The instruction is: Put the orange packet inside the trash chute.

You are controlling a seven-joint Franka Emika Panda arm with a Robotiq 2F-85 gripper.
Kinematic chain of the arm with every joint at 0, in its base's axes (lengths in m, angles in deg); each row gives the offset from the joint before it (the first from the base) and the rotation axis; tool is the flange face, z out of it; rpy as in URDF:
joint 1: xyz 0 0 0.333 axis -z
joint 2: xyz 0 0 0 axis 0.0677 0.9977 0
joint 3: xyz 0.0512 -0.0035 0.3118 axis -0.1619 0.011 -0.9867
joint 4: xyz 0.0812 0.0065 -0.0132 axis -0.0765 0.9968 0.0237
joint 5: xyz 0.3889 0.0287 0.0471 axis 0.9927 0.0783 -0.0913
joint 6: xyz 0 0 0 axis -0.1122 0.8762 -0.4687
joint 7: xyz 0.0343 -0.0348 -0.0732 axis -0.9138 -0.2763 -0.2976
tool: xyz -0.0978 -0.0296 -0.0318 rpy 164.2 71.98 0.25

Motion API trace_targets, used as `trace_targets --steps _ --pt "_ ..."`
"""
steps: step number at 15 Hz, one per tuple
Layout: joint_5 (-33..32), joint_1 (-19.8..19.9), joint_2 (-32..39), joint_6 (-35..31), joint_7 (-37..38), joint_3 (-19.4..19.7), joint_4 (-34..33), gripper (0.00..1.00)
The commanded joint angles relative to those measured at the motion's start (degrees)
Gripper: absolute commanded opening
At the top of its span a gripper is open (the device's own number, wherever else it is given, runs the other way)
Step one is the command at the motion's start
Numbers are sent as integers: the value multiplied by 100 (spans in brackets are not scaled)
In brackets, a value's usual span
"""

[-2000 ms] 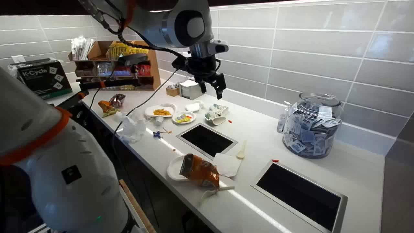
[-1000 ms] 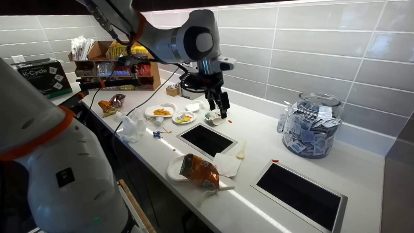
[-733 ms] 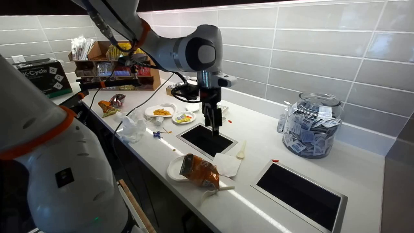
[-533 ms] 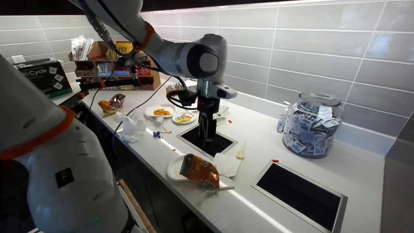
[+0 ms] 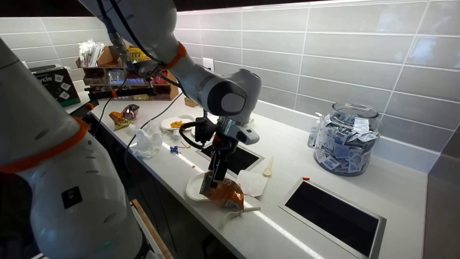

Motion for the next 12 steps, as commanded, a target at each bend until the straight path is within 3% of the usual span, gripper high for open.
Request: trace_targets --steps 1,12 --pt "558 -104 271 -558 -380 132 123 100" --pt "409 -136 1041 -1380 -522 126 107 100"
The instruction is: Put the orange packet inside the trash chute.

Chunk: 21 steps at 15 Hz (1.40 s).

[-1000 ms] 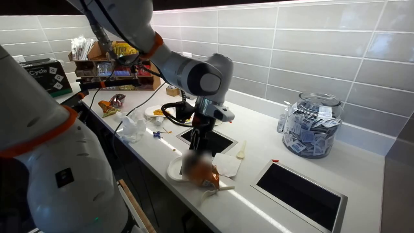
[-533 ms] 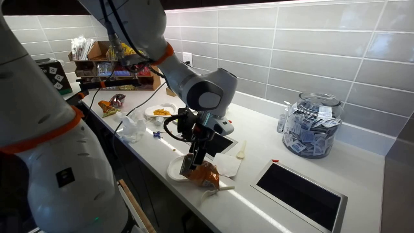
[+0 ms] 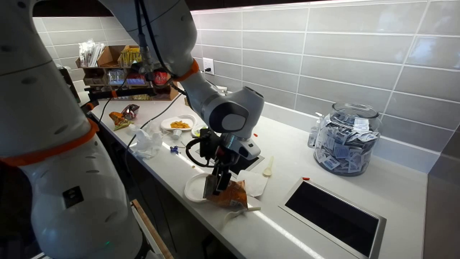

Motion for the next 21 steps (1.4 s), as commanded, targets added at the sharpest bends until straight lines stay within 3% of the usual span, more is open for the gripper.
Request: trace_targets --steps 1,7,11,18,21 --pt "-59 -74 260 -414 -126 73 55 100" --pt "-239 -91 453 -1047 -234 93 106 100" --pt "-231 -133 302 -936 -372 80 119 100" --pt "-1373 -109 -9 -1069 -35 39 184 100" --pt "-1568 -77 33 -1233 16 67 199 100"
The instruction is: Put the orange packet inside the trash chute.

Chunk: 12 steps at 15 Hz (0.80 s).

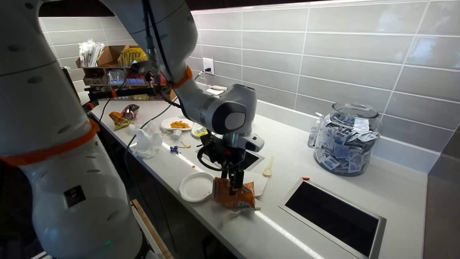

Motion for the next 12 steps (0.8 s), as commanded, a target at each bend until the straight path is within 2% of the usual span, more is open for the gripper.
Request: trace_targets --steps 1,12 --pt "-273 22 -40 -366 127 55 167 100" --pt "-501 -2 496 -888 209 145 165 100"
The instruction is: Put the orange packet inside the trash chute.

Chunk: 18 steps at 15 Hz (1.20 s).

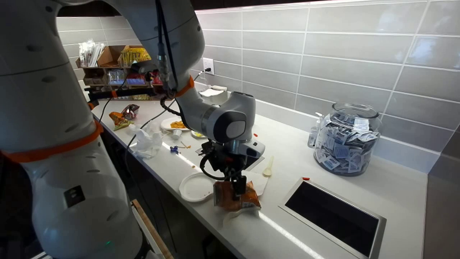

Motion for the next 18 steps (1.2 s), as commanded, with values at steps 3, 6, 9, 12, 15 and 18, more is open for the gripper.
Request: trace_targets --steps 3,6,9,12,15,18 --pt "-133 -37 209 -286 83 122 74 100" --pt "-76 -50 269 -267 71 147 60 91" --pt "-51 -60 302 -265 134 171 54 58" --pt "-39 -64 316 -250 144 188 48 33" --pt "-29 -67 317 -244 143 191 42 12" --pt "-32 -68 319 -243 153 190 39 0"
